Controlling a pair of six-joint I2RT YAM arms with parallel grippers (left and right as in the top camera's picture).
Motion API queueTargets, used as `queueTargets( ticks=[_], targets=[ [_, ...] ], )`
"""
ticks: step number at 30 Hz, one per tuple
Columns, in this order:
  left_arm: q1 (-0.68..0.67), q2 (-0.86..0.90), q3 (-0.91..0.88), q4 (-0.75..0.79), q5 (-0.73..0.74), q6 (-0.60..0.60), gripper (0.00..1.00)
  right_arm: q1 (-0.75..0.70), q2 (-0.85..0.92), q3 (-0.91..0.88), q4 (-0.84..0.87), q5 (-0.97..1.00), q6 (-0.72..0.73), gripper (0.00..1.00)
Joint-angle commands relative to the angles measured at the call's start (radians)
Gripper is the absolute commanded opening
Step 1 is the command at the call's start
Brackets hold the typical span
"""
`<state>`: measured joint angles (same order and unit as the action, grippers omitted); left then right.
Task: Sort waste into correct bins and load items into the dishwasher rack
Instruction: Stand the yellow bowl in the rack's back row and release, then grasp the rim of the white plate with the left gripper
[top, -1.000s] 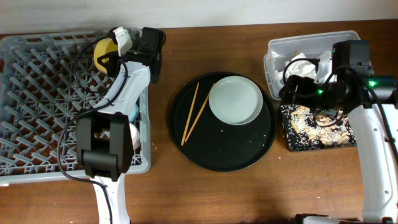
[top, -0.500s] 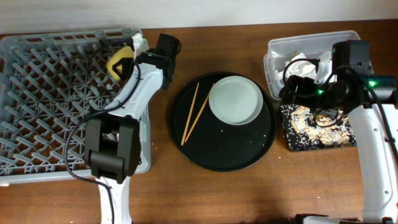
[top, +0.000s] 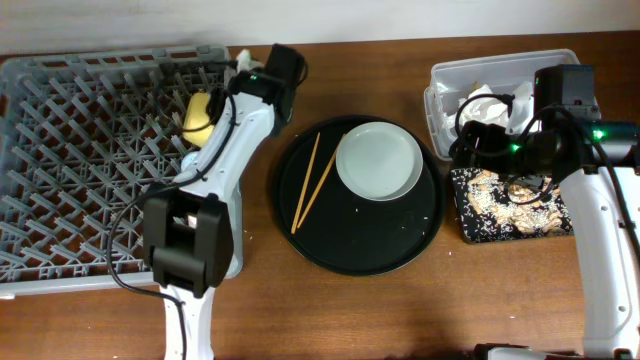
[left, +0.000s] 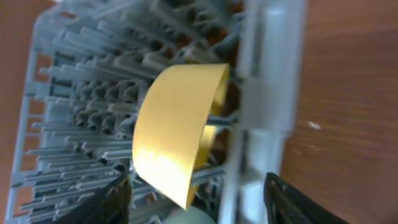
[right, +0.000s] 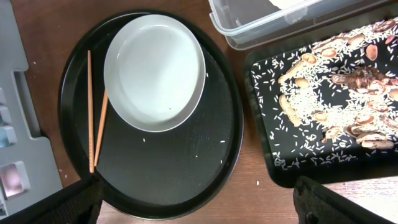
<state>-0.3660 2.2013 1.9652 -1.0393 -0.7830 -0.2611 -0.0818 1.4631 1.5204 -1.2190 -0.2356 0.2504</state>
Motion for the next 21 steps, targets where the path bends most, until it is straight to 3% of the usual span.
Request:
queueTargets(
  ticks=[1, 4, 6, 11, 13, 21],
  targets=[
    [-0.004, 0.002, 0.131, -0.072, 0.161, 0.041, 0.7, -0.004, -0.002, 0.014, 0.0, 0.012, -0.011, 0.98],
    [-0.005, 0.002, 0.205, -0.119, 0.34, 0.137, 0.72, -0.004, -0.002, 0.014, 0.0, 0.012, -0.011, 0.98],
    [-0.005, 0.002, 0.238, -0.139, 0.573, 0.215, 0.73, -0.004, -0.002, 0.014, 0.0, 0.011, -0.011, 0.98],
    [-0.011, 0.014, 0.233, -0.146, 1.106, 0.225, 0.71, -0.004, -0.002, 0.014, 0.003, 0.011, -0.011, 0.98],
    [-0.028, 0.03, 0.229, -0.133, 1.154, 0.223, 0.71, -0.003, -0.002, 0.014, 0.004, 0.012, -0.011, 0.99],
    [-0.136, 0.171, 0.229, -0.083, 1.112, 0.125, 0.66, -0.004, -0.002, 0.014, 0.003, 0.012, -0.011, 0.99]
  ],
)
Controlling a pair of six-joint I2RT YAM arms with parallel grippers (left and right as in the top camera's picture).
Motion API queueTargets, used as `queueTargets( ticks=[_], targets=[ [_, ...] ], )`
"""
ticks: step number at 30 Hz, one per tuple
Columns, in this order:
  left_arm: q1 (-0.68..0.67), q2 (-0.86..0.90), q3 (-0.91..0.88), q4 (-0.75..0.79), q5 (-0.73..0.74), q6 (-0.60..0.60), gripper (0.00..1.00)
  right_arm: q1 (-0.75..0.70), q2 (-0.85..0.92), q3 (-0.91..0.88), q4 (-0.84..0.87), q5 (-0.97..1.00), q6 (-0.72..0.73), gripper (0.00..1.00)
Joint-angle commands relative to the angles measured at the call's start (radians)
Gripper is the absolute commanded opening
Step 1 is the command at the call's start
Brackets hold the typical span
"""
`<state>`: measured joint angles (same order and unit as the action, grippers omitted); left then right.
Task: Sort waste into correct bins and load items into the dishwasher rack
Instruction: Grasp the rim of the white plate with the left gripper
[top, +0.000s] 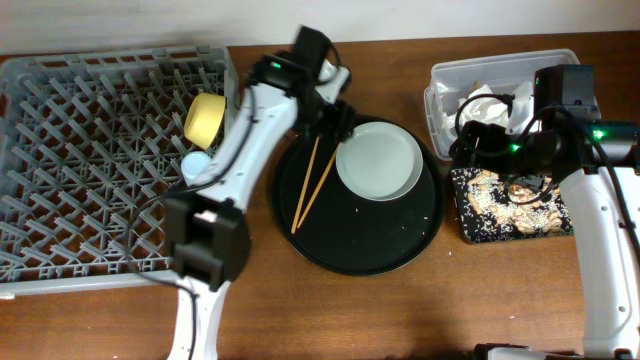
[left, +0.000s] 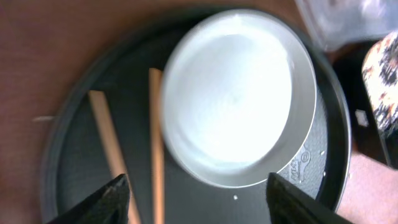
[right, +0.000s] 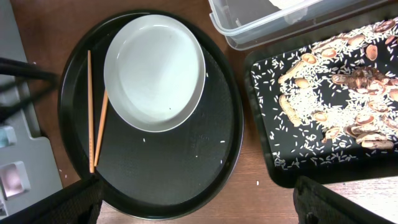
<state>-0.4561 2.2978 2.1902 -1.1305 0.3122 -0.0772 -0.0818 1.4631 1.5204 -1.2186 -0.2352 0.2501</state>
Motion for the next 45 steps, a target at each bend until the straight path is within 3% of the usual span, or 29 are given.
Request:
queueTargets(
  ticks=[1, 3, 6, 12, 15, 17, 21, 23, 32, 45],
  targets=[
    [-0.055, 0.09, 0.004, 0.014, -0.015, -0.091, 0.66, -0.004, -0.002, 0.014, 0.003, 0.011, -0.01, 0.99],
    [-0.061, 0.105, 0.004, 0.024, -0.044, -0.115, 0.66, -0.004, -0.002, 0.014, 0.003, 0.011, -0.01, 0.99],
    [-0.06, 0.116, 0.004, 0.038, -0.085, -0.174, 0.56, -0.004, -0.002, 0.014, 0.003, 0.011, -0.01, 0.99],
    [-0.06, 0.116, 0.004, 0.032, -0.276, -0.319, 0.5, -0.004, -0.002, 0.014, 0.003, 0.012, -0.01, 0.98],
    [-0.067, 0.124, 0.002, 0.022, -0.274, -0.32, 0.49, -0.004, -0.002, 0.014, 0.003, 0.011, -0.01, 0.98],
    [-0.08, 0.14, 0.002, 0.011, -0.276, -0.323, 0.41, -0.004, -0.002, 0.014, 0.003, 0.011, -0.01, 0.99],
    [-0.096, 0.171, 0.002, 0.001, -0.275, -0.346, 0.39, -0.004, -0.002, 0.014, -0.008, 0.011, -0.01, 0.99],
    [-0.1, 0.182, 0.002, -0.006, -0.274, -0.35, 0.31, -0.004, -0.002, 0.014, -0.016, 0.011, -0.01, 0.98],
    [-0.121, 0.193, 0.002, -0.01, -0.264, -0.356, 0.11, -0.003, -0.002, 0.014, -0.016, 0.011, -0.01, 0.98],
    [-0.146, 0.212, 0.002, -0.003, -0.268, -0.356, 0.08, -0.004, -0.002, 0.014, -0.016, 0.011, -0.011, 0.98]
  ],
)
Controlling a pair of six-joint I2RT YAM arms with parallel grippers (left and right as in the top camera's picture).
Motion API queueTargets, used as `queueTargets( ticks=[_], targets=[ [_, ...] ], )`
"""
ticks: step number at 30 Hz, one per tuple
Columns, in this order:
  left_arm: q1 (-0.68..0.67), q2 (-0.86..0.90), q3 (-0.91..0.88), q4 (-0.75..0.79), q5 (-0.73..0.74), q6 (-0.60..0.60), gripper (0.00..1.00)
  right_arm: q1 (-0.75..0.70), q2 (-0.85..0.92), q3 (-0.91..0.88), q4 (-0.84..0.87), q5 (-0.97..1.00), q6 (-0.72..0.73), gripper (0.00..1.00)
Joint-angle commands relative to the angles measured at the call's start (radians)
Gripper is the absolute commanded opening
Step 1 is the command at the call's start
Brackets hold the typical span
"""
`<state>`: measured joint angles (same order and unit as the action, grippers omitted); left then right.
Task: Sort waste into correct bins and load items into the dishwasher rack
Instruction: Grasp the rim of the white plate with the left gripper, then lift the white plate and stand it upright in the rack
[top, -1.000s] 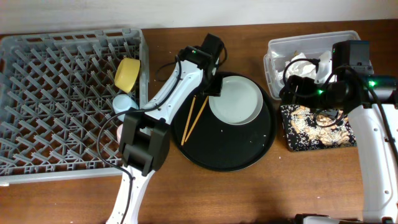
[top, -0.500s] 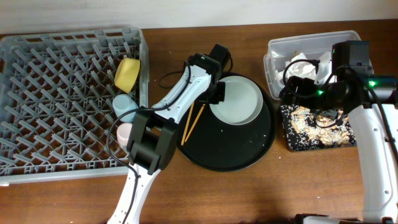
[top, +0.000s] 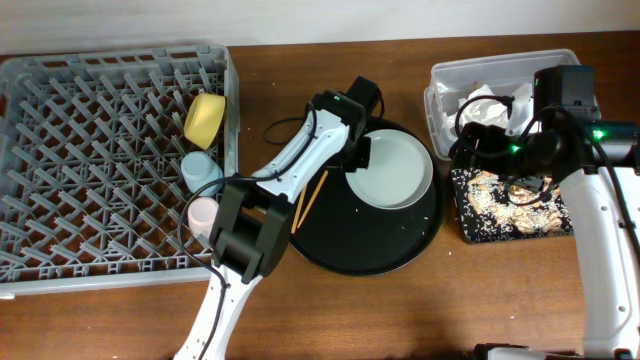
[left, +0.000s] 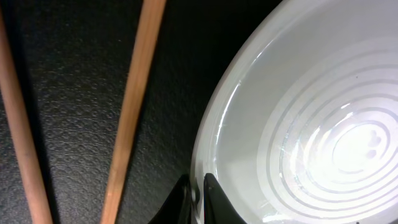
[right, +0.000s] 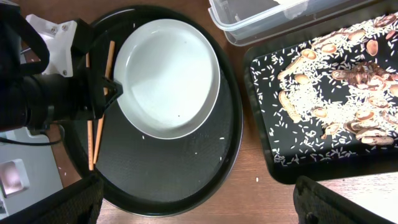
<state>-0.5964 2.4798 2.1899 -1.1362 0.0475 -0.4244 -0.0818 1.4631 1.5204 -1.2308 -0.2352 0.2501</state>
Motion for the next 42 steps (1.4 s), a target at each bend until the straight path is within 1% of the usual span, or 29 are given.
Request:
queueTargets(
  ticks=[1, 10, 11, 12, 18, 21, 26, 28, 30, 32, 38, 40, 42],
  targets=[
    [-0.006, 0.034, 0.002, 0.002, -0.003, -0.009, 0.08, -0.004, -0.002, 0.014, -0.005, 0.011, -0.011, 0.98],
    [-0.018, 0.041, 0.002, 0.01, 0.0, -0.009, 0.08, -0.004, -0.002, 0.014, -0.004, 0.011, -0.011, 0.99],
    [-0.019, 0.041, 0.002, 0.012, -0.001, -0.009, 0.06, -0.004, -0.002, 0.014, -0.004, 0.011, -0.011, 0.98],
    [-0.023, 0.041, 0.002, 0.014, -0.001, -0.009, 0.01, -0.004, -0.002, 0.014, -0.004, 0.011, -0.011, 0.99],
    [-0.025, 0.035, 0.011, 0.013, 0.0, -0.008, 0.01, -0.004, -0.002, 0.014, -0.004, 0.012, -0.011, 0.99],
    [-0.007, 0.008, 0.06, -0.026, -0.004, 0.034, 0.01, -0.004, -0.002, 0.014, -0.004, 0.012, -0.011, 0.98],
    [0.089, -0.087, 0.285, -0.134, -0.023, 0.168, 0.01, -0.004, -0.002, 0.014, -0.005, 0.011, -0.011, 0.98],
    [0.128, -0.123, 0.383, -0.175, -0.096, 0.201, 0.01, -0.004, -0.002, 0.014, -0.004, 0.011, -0.011, 0.98],
    [0.163, -0.155, 0.467, -0.214, -0.235, 0.222, 0.01, -0.004, -0.002, 0.014, -0.004, 0.012, -0.011, 0.99],
    [0.192, -0.185, 0.519, -0.245, -0.437, 0.234, 0.01, -0.004, -0.002, 0.014, -0.004, 0.011, -0.011, 0.98],
    [0.272, -0.205, 0.526, -0.249, -0.988, 0.244, 0.0, -0.004, -0.002, 0.014, -0.004, 0.012, -0.011, 0.98],
    [0.301, -0.201, 0.526, -0.242, -1.075, 0.244, 0.0, -0.004, -0.002, 0.014, -0.004, 0.012, -0.011, 0.99],
    [0.339, -0.2, 0.526, -0.228, -1.103, 0.243, 0.0, -0.004, -0.002, 0.014, -0.004, 0.012, -0.011, 0.98]
  ],
)
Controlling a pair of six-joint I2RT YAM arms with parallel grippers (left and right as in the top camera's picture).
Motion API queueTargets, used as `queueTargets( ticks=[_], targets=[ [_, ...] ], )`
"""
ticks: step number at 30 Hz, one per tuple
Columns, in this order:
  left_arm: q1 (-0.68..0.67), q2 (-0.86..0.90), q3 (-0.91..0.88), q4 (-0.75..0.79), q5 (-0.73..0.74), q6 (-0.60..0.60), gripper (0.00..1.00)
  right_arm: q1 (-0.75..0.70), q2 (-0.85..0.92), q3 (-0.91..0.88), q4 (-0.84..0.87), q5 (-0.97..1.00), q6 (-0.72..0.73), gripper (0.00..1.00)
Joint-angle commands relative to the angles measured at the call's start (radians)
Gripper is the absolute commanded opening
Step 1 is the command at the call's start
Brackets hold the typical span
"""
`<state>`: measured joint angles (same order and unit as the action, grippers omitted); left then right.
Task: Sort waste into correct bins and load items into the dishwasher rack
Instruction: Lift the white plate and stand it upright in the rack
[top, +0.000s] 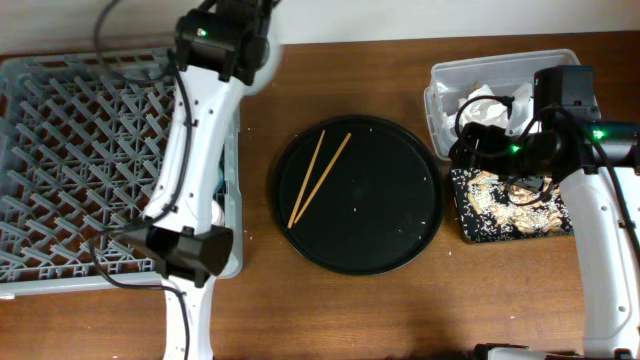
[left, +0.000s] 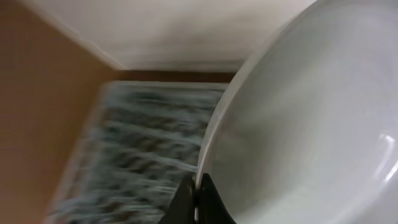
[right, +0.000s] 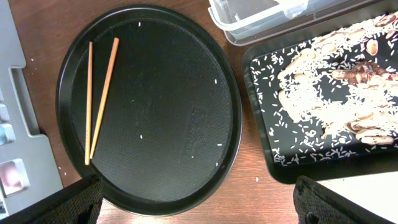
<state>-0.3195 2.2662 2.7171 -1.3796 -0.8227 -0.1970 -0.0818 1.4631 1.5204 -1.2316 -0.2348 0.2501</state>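
My left gripper (left: 198, 186) is shut on the rim of the white plate (left: 298, 124), which fills the right of the left wrist view. The blurred grey dishwasher rack (left: 137, 143) lies beneath it. Overhead, the left arm (top: 225, 40) is raised over the rack's (top: 90, 160) far right corner. Two wooden chopsticks (top: 320, 175) lie on the round black tray (top: 360, 195), also seen as chopsticks (right: 99, 99) in the right wrist view. My right gripper (right: 199, 211) hangs open above the tray's right side, holding nothing.
A clear bin (top: 490, 80) with crumpled tissue stands at the back right. In front of it is a black rectangular tray (right: 323, 93) scattered with rice and food scraps. Cups (right: 12, 177) stand in the rack's right edge, mostly hidden overhead by the left arm.
The plate has left the round tray and is now held high over the rack's far right corner by my left gripper. One chopstick lies a little shifted. The right arm has not moved.
My left gripper was open over the rack beside a yellow cup. Then it hung open above the tray with the plate and chopsticks. Then it was shut on the plate's left rim, the plate nudged right. Now the plate is off the tray, above the rack.
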Motion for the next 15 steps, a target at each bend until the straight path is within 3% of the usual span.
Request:
queueTargets(
  ticks=[1, 12, 15],
  targets=[
    [0.083, 0.013, -0.001, 0.021, -0.233, 0.015, 0.0, -0.004, -0.002, 0.014, -0.003, 0.011, -0.011, 0.99],
    [0.24, 0.016, -0.109, 0.153, -0.234, 0.011, 0.0, -0.004, -0.002, 0.014, -0.003, 0.011, -0.01, 0.99],
    [0.246, 0.016, -0.215, 0.223, -0.335, 0.006, 0.0, -0.004, -0.002, 0.014, -0.005, 0.011, -0.01, 0.99]
  ],
)
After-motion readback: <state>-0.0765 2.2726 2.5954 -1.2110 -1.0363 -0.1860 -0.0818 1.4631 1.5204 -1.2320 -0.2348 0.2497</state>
